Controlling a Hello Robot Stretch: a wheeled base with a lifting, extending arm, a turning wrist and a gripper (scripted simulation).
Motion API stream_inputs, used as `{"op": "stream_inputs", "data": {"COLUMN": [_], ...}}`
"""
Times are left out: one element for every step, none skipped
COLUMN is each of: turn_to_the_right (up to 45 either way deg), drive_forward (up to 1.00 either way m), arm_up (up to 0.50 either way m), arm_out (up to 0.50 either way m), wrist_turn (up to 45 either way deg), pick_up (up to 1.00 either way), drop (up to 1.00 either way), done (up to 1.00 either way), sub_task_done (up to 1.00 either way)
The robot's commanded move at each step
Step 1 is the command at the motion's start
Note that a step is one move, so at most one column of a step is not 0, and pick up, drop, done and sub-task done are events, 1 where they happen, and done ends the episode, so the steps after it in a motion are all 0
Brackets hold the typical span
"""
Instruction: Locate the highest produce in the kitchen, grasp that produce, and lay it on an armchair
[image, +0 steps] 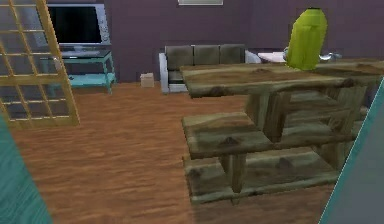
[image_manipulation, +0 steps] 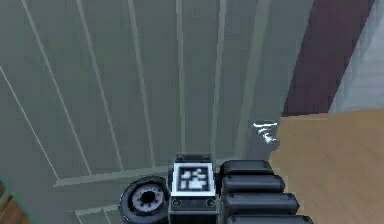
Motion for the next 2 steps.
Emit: {"op": "stream_inputs", "data": {"turn_to_the_right": [0.0,-45.0], "drive_forward": [0.50,0.00], "arm_up": [0.00,0.00], "arm_out": [0.00,0.00], "wrist_turn": [0.0,0.0], "pick_up": [0.00,0.00], "drop": [0.00,0.00], "done": [0.00,0.00], "sub_task_done": [0.00,0.00]}}
